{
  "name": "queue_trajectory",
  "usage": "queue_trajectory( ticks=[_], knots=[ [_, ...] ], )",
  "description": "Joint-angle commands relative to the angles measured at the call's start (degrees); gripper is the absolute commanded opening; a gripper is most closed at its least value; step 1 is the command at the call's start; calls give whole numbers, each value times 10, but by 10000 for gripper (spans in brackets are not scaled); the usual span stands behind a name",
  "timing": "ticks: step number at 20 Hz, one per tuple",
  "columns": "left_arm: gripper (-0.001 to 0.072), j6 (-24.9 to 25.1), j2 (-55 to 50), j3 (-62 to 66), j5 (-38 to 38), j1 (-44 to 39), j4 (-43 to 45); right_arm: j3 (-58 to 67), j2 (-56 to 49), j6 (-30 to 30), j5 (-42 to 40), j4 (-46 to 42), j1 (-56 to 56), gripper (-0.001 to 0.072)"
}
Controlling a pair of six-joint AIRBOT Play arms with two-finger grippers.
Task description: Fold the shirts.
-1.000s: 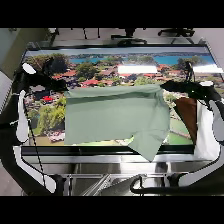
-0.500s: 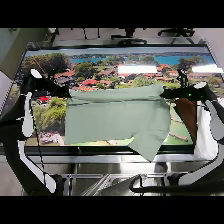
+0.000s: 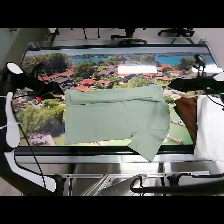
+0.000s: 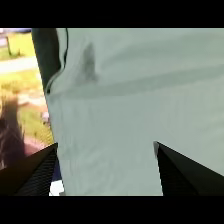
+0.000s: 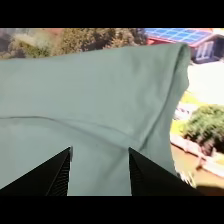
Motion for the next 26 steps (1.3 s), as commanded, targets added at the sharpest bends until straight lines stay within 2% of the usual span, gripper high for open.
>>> queue_trajectory(
  ticks=[1, 4, 8, 9, 11, 12, 13, 14, 18, 20, 22, 25, 26],
  knots=[
    [662, 3, 109, -170, -33, 48, 1, -73, 110, 58, 80, -59, -59, 402],
    [662, 30, 209, -400, 55, 91, -1, -208, 214, 81, 108, -64, -141, 402],
    [661, 55, 254, -578, 174, 94, -23, -329, 262, 122, 70, -63, -198, 401],
    [639, 72, 253, -602, 191, 86, -47, -352, 258, 123, 66, -60, -198, 401],
    [465, 91, 252, -632, 228, 69, -65, -390, 242, 120, 66, -37, -196, 404],
    [467, 91, 252, -637, 248, 57, -65, -406, 233, 116, 67, -30, -196, 406],
    [467, 91, 252, -637, 260, 48, -65, -422, 224, 110, 67, -24, -196, 439],
    [467, 91, 252, -632, 263, 42, -64, -436, 216, 107, 67, -22, -196, 516],
    [460, 90, 252, -600, 262, 28, -65, -484, 185, 69, 60, 1, -181, 512],
    [109, 91, 252, -601, 264, 26, -64, -501, 169, 66, 46, 3, -146, 512],
    [122, 91, 241, -601, 258, 26, -65, -506, 147, 67, 25, 4, -93, 503],
    [120, 92, 223, -600, 243, 26, -65, -506, 125, 65, 10, 18, -25, 367],
    [54, 92, 221, -597, 239, 26, -65, -505, 125, 54, 7, 31, -14, 204]
  ],
)
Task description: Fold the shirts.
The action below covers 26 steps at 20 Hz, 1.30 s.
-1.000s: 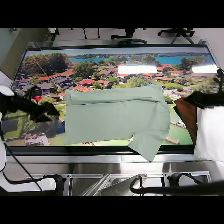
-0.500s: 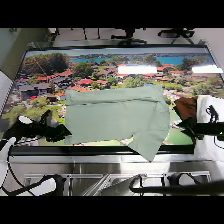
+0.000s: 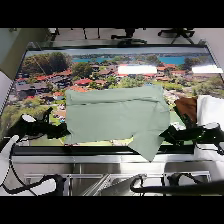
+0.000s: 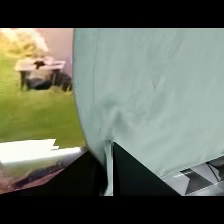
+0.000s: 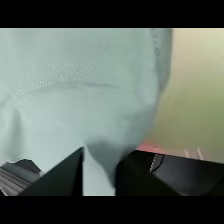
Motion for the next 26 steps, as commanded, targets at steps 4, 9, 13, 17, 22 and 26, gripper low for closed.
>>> queue_trajectory(
  ticks=[4, 9, 13, 17, 22, 26],
  knots=[
    [17, 0, 23, 48, -51, -1, 30, 19, 19, -18, 0, 19, 52, 18],
    [16, -34, 78, 24, -98, 16, 115, 21, 117, 165, 71, -185, 52, 18],
    [16, -44, 85, -20, -117, 65, 137, 21, 186, 172, 104, -194, 52, 18],
    [16, -46, 84, 45, -139, 66, 85, 84, 208, 73, 56, -41, 53, 18],
    [16, -48, 32, 212, -135, -2, 60, 200, 66, -89, -12, 127, 54, 18],
    [16, -83, -84, 327, -103, -34, 61, 294, -101, -161, -39, 175, 61, 20]
  ],
)
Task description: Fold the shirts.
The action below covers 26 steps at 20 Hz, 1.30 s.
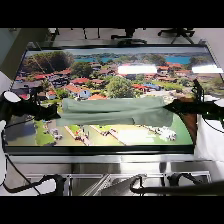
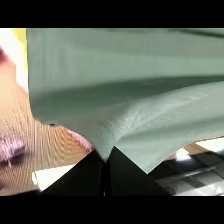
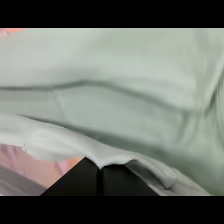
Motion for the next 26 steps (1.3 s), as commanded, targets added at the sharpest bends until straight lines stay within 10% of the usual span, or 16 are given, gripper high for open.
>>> queue_trajectory(
  ticks=[1, 5, 9, 11, 13, 24, 26],
  knots=[
    [16, -25, -101, 100, 18, -22, -5, 80, -137, -100, -37, 76, 13, 26],
    [18, -28, -217, 175, 0, -22, -6, 133, -258, -132, -71, 83, 48, 29],
    [44, -31, -267, 235, -49, -22, -5, 174, -272, -132, -38, 71, 37, 280],
    [654, -30, -262, 264, -71, -27, -4, 198, -244, -111, -17, 21, 16, 507],
    [691, -29, -248, 284, -74, -27, -4, 202, -224, -58, -31, -45, -7, 644],
    [653, -38, -174, 311, -88, -40, -7, 200, -321, -49, 53, -26, 35, 634],
    [653, -37, -172, 311, -78, -70, -16, 202, -321, -64, 38, -3, 53, 277]
  ],
)
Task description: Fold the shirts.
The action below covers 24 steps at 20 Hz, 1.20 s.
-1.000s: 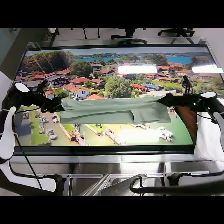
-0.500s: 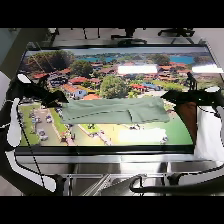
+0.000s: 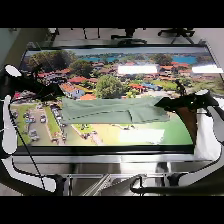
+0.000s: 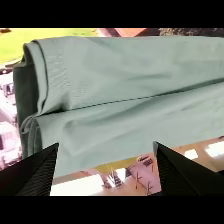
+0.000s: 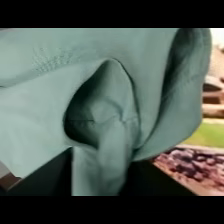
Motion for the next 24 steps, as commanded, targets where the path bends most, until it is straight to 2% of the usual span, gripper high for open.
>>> queue_trajectory(
  ticks=[1, 2, 3, 9, 12, 14, 17, 19, 22, 24],
  knots=[
    [616, 0, 8, 1, 19, -48, -16, 5, -9, -34, -1, 58, 26, 83],
    [316, 0, 8, 1, 37, -74, -14, 10, -7, -34, 7, 70, 26, 19],
    [13, 0, 8, -3, 56, -102, -14, 17, 1, -34, 20, 78, 26, 18],
    [19, -1, -30, -108, 257, -329, -14, 69, 121, 2, 89, 78, 14, 18],
    [19, -16, -116, -72, 296, -422, -14, 99, 183, 42, 128, 78, 16, 18],
    [19, -40, -181, -3, 297, -468, -15, 108, 218, 64, 144, 78, 16, 18],
    [19, -76, -259, 104, 288, -513, -15, 109, 253, 66, 155, 78, 16, 18],
    [19, -85, -288, 166, 241, -522, -15, 109, 261, 80, 166, 77, 16, 18],
    [18, -85, -275, 233, 152, -512, -14, 109, 260, 89, 169, 78, 14, 18],
    [18, -82, -220, 237, 101, -483, -13, 109, 260, 98, 167, 78, 14, 18]
  ],
)
